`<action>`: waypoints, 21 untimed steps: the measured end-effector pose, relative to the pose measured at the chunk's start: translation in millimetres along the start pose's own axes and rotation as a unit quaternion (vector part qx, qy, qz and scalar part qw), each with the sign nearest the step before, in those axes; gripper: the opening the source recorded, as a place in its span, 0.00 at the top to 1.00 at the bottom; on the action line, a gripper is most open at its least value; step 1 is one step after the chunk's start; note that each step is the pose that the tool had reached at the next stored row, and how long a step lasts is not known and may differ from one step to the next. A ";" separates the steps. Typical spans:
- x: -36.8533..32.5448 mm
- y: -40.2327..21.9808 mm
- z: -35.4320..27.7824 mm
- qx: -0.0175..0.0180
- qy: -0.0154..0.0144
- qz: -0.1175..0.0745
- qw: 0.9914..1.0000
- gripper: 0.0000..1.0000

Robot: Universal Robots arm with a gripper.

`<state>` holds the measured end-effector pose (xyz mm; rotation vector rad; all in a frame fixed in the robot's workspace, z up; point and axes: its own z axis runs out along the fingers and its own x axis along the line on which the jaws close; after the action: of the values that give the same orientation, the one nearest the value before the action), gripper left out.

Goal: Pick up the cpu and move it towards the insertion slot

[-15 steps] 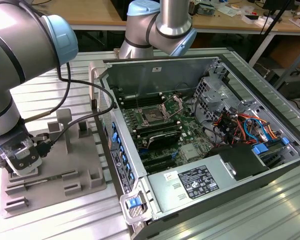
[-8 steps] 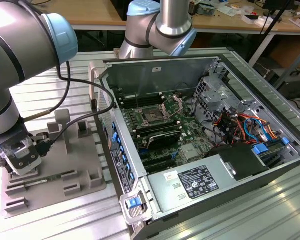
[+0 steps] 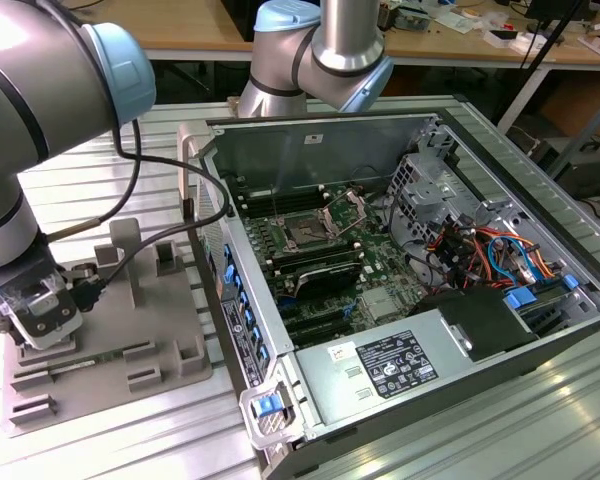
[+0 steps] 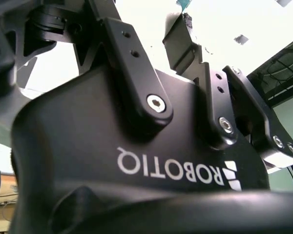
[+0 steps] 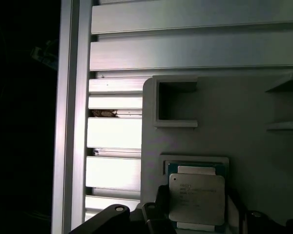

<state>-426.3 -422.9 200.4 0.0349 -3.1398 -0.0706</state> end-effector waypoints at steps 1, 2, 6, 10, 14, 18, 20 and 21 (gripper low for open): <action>0.0 0.0 -0.2 0.000 0.000 0.000 1.000 0.45; 0.0 0.1 -0.3 -0.001 0.000 0.000 1.000 0.45; 0.0 0.8 -1.2 -0.007 0.000 0.000 1.000 0.45; 0.0 1.0 -5.1 -0.008 0.000 0.000 1.000 0.45; 0.0 1.1 -8.3 -0.008 0.000 0.000 1.000 0.45; 0.0 1.2 -10.1 -0.008 0.000 0.000 1.000 0.45; 0.0 1.2 -10.7 -0.008 0.000 0.000 1.000 0.45; 0.0 1.2 -11.0 -0.008 0.000 0.000 1.000 0.45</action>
<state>-426.4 -422.2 211.4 0.0349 -3.1394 -0.0957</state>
